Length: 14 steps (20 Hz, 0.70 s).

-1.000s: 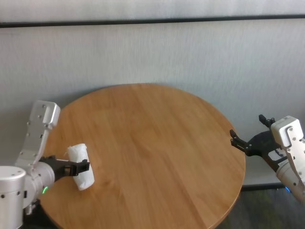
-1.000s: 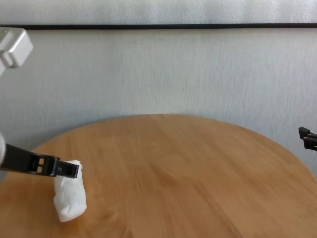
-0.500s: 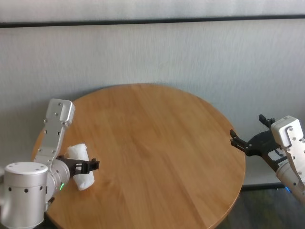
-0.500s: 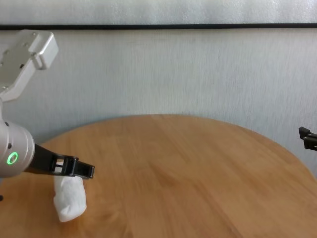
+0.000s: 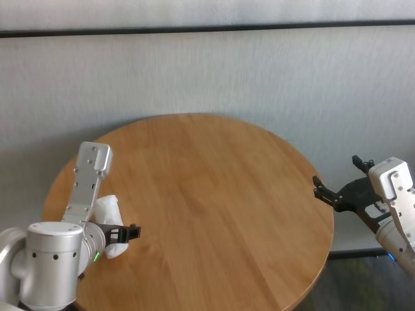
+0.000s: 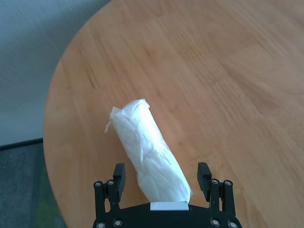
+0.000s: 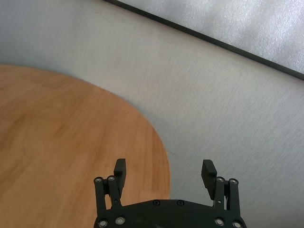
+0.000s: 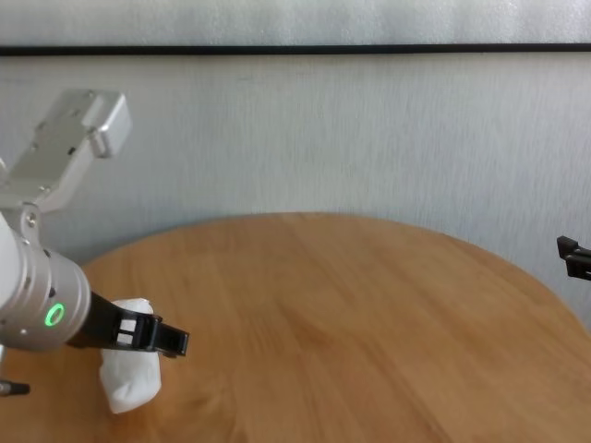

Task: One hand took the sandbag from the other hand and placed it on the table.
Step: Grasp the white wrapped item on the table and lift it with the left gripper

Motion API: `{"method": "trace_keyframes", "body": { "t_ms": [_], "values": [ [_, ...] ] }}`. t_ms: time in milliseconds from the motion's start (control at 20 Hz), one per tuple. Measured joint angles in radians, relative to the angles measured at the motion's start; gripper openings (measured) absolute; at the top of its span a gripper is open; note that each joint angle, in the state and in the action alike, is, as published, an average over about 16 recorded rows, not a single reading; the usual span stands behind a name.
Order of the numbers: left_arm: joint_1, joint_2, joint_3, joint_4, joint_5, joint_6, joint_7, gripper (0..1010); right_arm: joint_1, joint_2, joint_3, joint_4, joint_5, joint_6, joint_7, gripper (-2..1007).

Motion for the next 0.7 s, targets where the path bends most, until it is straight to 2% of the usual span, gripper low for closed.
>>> {"method": "trace_keyframes", "body": {
  "t_ms": [700],
  "values": [
    [-0.028, -0.032, 0.009, 0.081, 0.049, -0.014, -0.001, 1002, 0.000, 0.000, 0.000, 0.000, 0.000, 0.000, 0.000, 1001]
  ]
}}
